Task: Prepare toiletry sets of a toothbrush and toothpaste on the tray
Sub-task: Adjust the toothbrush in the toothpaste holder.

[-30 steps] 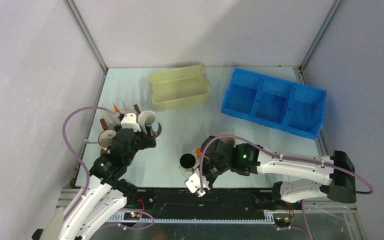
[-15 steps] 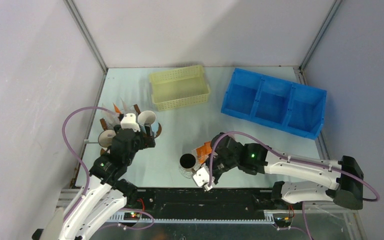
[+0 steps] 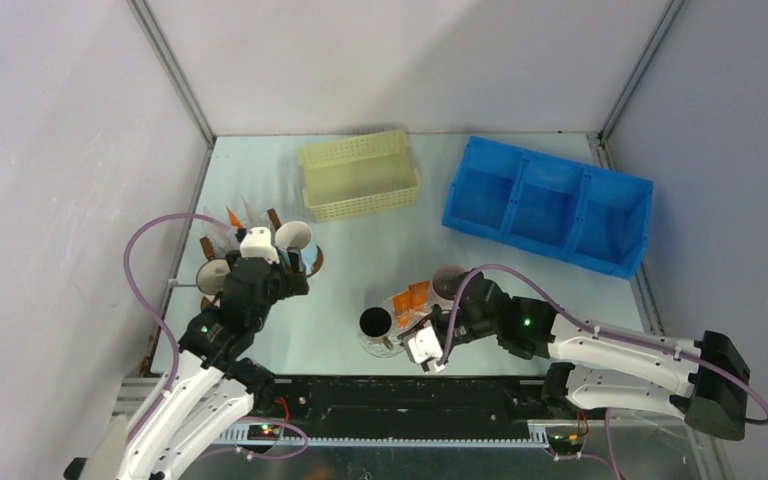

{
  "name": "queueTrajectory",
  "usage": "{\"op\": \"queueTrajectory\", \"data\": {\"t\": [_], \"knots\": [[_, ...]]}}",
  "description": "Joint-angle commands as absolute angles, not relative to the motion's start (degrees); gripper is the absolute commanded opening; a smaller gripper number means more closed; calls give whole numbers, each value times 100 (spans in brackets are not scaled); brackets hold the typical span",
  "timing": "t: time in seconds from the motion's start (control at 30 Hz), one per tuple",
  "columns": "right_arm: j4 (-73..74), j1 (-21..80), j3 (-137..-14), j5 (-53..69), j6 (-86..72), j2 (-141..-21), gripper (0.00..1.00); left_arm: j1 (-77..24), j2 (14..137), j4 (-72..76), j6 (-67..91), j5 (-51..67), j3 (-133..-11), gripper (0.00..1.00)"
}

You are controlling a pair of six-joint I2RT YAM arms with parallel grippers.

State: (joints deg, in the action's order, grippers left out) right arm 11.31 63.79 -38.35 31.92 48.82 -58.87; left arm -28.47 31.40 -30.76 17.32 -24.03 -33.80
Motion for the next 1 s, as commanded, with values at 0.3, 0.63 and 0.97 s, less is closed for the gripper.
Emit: {"op": "queueTrajectory", "data": {"t": [0.3, 0.63, 0.97], "knots": [[-792, 6198, -3088, 3098, 4147, -5282, 0, -2813, 3224, -3060, 1520, -2712, -3489, 93], [-1566, 6190, -2571, 2773, 3687, -5247, 0, -2808, 3216, -3078, 1512, -2735, -3497, 93], [-1783, 6196, -2250, 2473, 3421, -4953, 6, -2812, 3201, -3060, 1494, -2701, -3498, 93]]}}
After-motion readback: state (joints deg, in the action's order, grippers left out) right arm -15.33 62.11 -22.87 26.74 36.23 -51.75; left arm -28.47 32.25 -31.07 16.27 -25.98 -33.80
